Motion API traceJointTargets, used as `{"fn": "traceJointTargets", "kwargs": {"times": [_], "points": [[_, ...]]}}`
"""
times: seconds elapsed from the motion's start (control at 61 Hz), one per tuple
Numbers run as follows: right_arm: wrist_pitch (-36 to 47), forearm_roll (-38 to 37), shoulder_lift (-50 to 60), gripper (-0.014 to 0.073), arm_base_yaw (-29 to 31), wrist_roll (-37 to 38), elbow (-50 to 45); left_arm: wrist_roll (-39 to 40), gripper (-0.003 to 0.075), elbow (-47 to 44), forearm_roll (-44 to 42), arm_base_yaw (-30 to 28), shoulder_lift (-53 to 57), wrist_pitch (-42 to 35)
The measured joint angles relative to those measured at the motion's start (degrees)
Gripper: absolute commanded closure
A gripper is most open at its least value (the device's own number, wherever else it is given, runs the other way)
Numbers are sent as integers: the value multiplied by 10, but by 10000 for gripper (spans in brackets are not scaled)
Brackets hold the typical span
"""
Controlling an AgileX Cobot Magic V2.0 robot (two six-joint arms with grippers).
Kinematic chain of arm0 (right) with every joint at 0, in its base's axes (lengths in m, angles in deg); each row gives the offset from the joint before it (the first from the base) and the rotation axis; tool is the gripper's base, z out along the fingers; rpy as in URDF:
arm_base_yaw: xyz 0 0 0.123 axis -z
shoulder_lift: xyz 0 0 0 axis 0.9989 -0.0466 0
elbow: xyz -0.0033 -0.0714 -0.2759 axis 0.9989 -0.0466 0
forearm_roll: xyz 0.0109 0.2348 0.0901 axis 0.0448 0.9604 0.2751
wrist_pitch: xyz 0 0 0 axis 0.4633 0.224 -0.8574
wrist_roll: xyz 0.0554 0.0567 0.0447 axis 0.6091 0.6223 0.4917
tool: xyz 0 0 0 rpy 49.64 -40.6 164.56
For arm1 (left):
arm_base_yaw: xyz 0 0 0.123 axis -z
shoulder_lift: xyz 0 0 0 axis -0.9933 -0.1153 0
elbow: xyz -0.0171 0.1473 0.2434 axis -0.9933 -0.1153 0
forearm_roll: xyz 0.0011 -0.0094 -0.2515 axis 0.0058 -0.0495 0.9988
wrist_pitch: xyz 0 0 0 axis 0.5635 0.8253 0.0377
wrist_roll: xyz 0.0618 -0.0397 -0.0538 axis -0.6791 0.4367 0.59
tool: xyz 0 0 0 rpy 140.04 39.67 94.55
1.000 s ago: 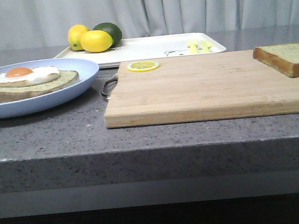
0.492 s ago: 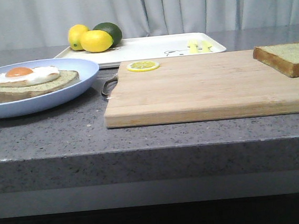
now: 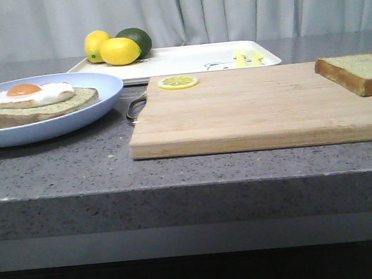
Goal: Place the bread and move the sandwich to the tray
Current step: 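Lower the right gripper onto the bread slice on the cutting board and grasp it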
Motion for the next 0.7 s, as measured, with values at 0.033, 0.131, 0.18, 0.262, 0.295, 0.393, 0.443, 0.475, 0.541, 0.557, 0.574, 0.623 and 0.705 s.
{"fn": "traceJointTargets", "kwargs": {"times": [0.033, 0.131, 0.18, 0.262, 0.295, 0.393, 0.443, 0.475, 0.541, 0.557, 0.574, 0.623, 0.705], "points": [[-14, 2, -22, 138, 0, 0, 18, 0, 325, 0, 0, 0, 0, 0], [-60, 4, -87, 138, 0, 0, 64, 0, 330, 0, 0, 0, 0, 0], [-80, 5, -116, 138, 0, 0, 89, 0, 330, 0, 0, 0, 0, 0], [-114, 7, -175, 138, 2, 0, 129, 0, 330, 0, 0, 0, 0, 0], [-124, 8, -202, 138, 9, 0, 143, 0, 330, 0, 0, 0, 0, 0], [-138, 17, -255, 138, 40, -3, 178, 0, 330, 0, 0, 0, 0, 0], [-142, 28, -274, 138, 69, -15, 189, 0, 330, 0, -1, 0, 0, 0], [-146, 40, -287, 138, 88, -25, 195, 0, 330, 0, -2, 0, 0, 0], [-156, 91, -316, 138, 140, -67, 201, 0, 330, 0, -3, 0, 0, 0], [-158, 104, -322, 138, 160, -77, 202, 0, 330, 0, -3, 0, 0, 0], [-160, 118, -329, 138, 172, -87, 202, 0, 330, 0, -3, 0, 0, 0], [-168, 161, -348, 138, 211, -119, 202, 0, 330, 0, -3, 0, 0, 0], [-181, 249, -389, 138, 281, -183, 202, 0, 330, 0, -3, 0, 0, 0]]}}
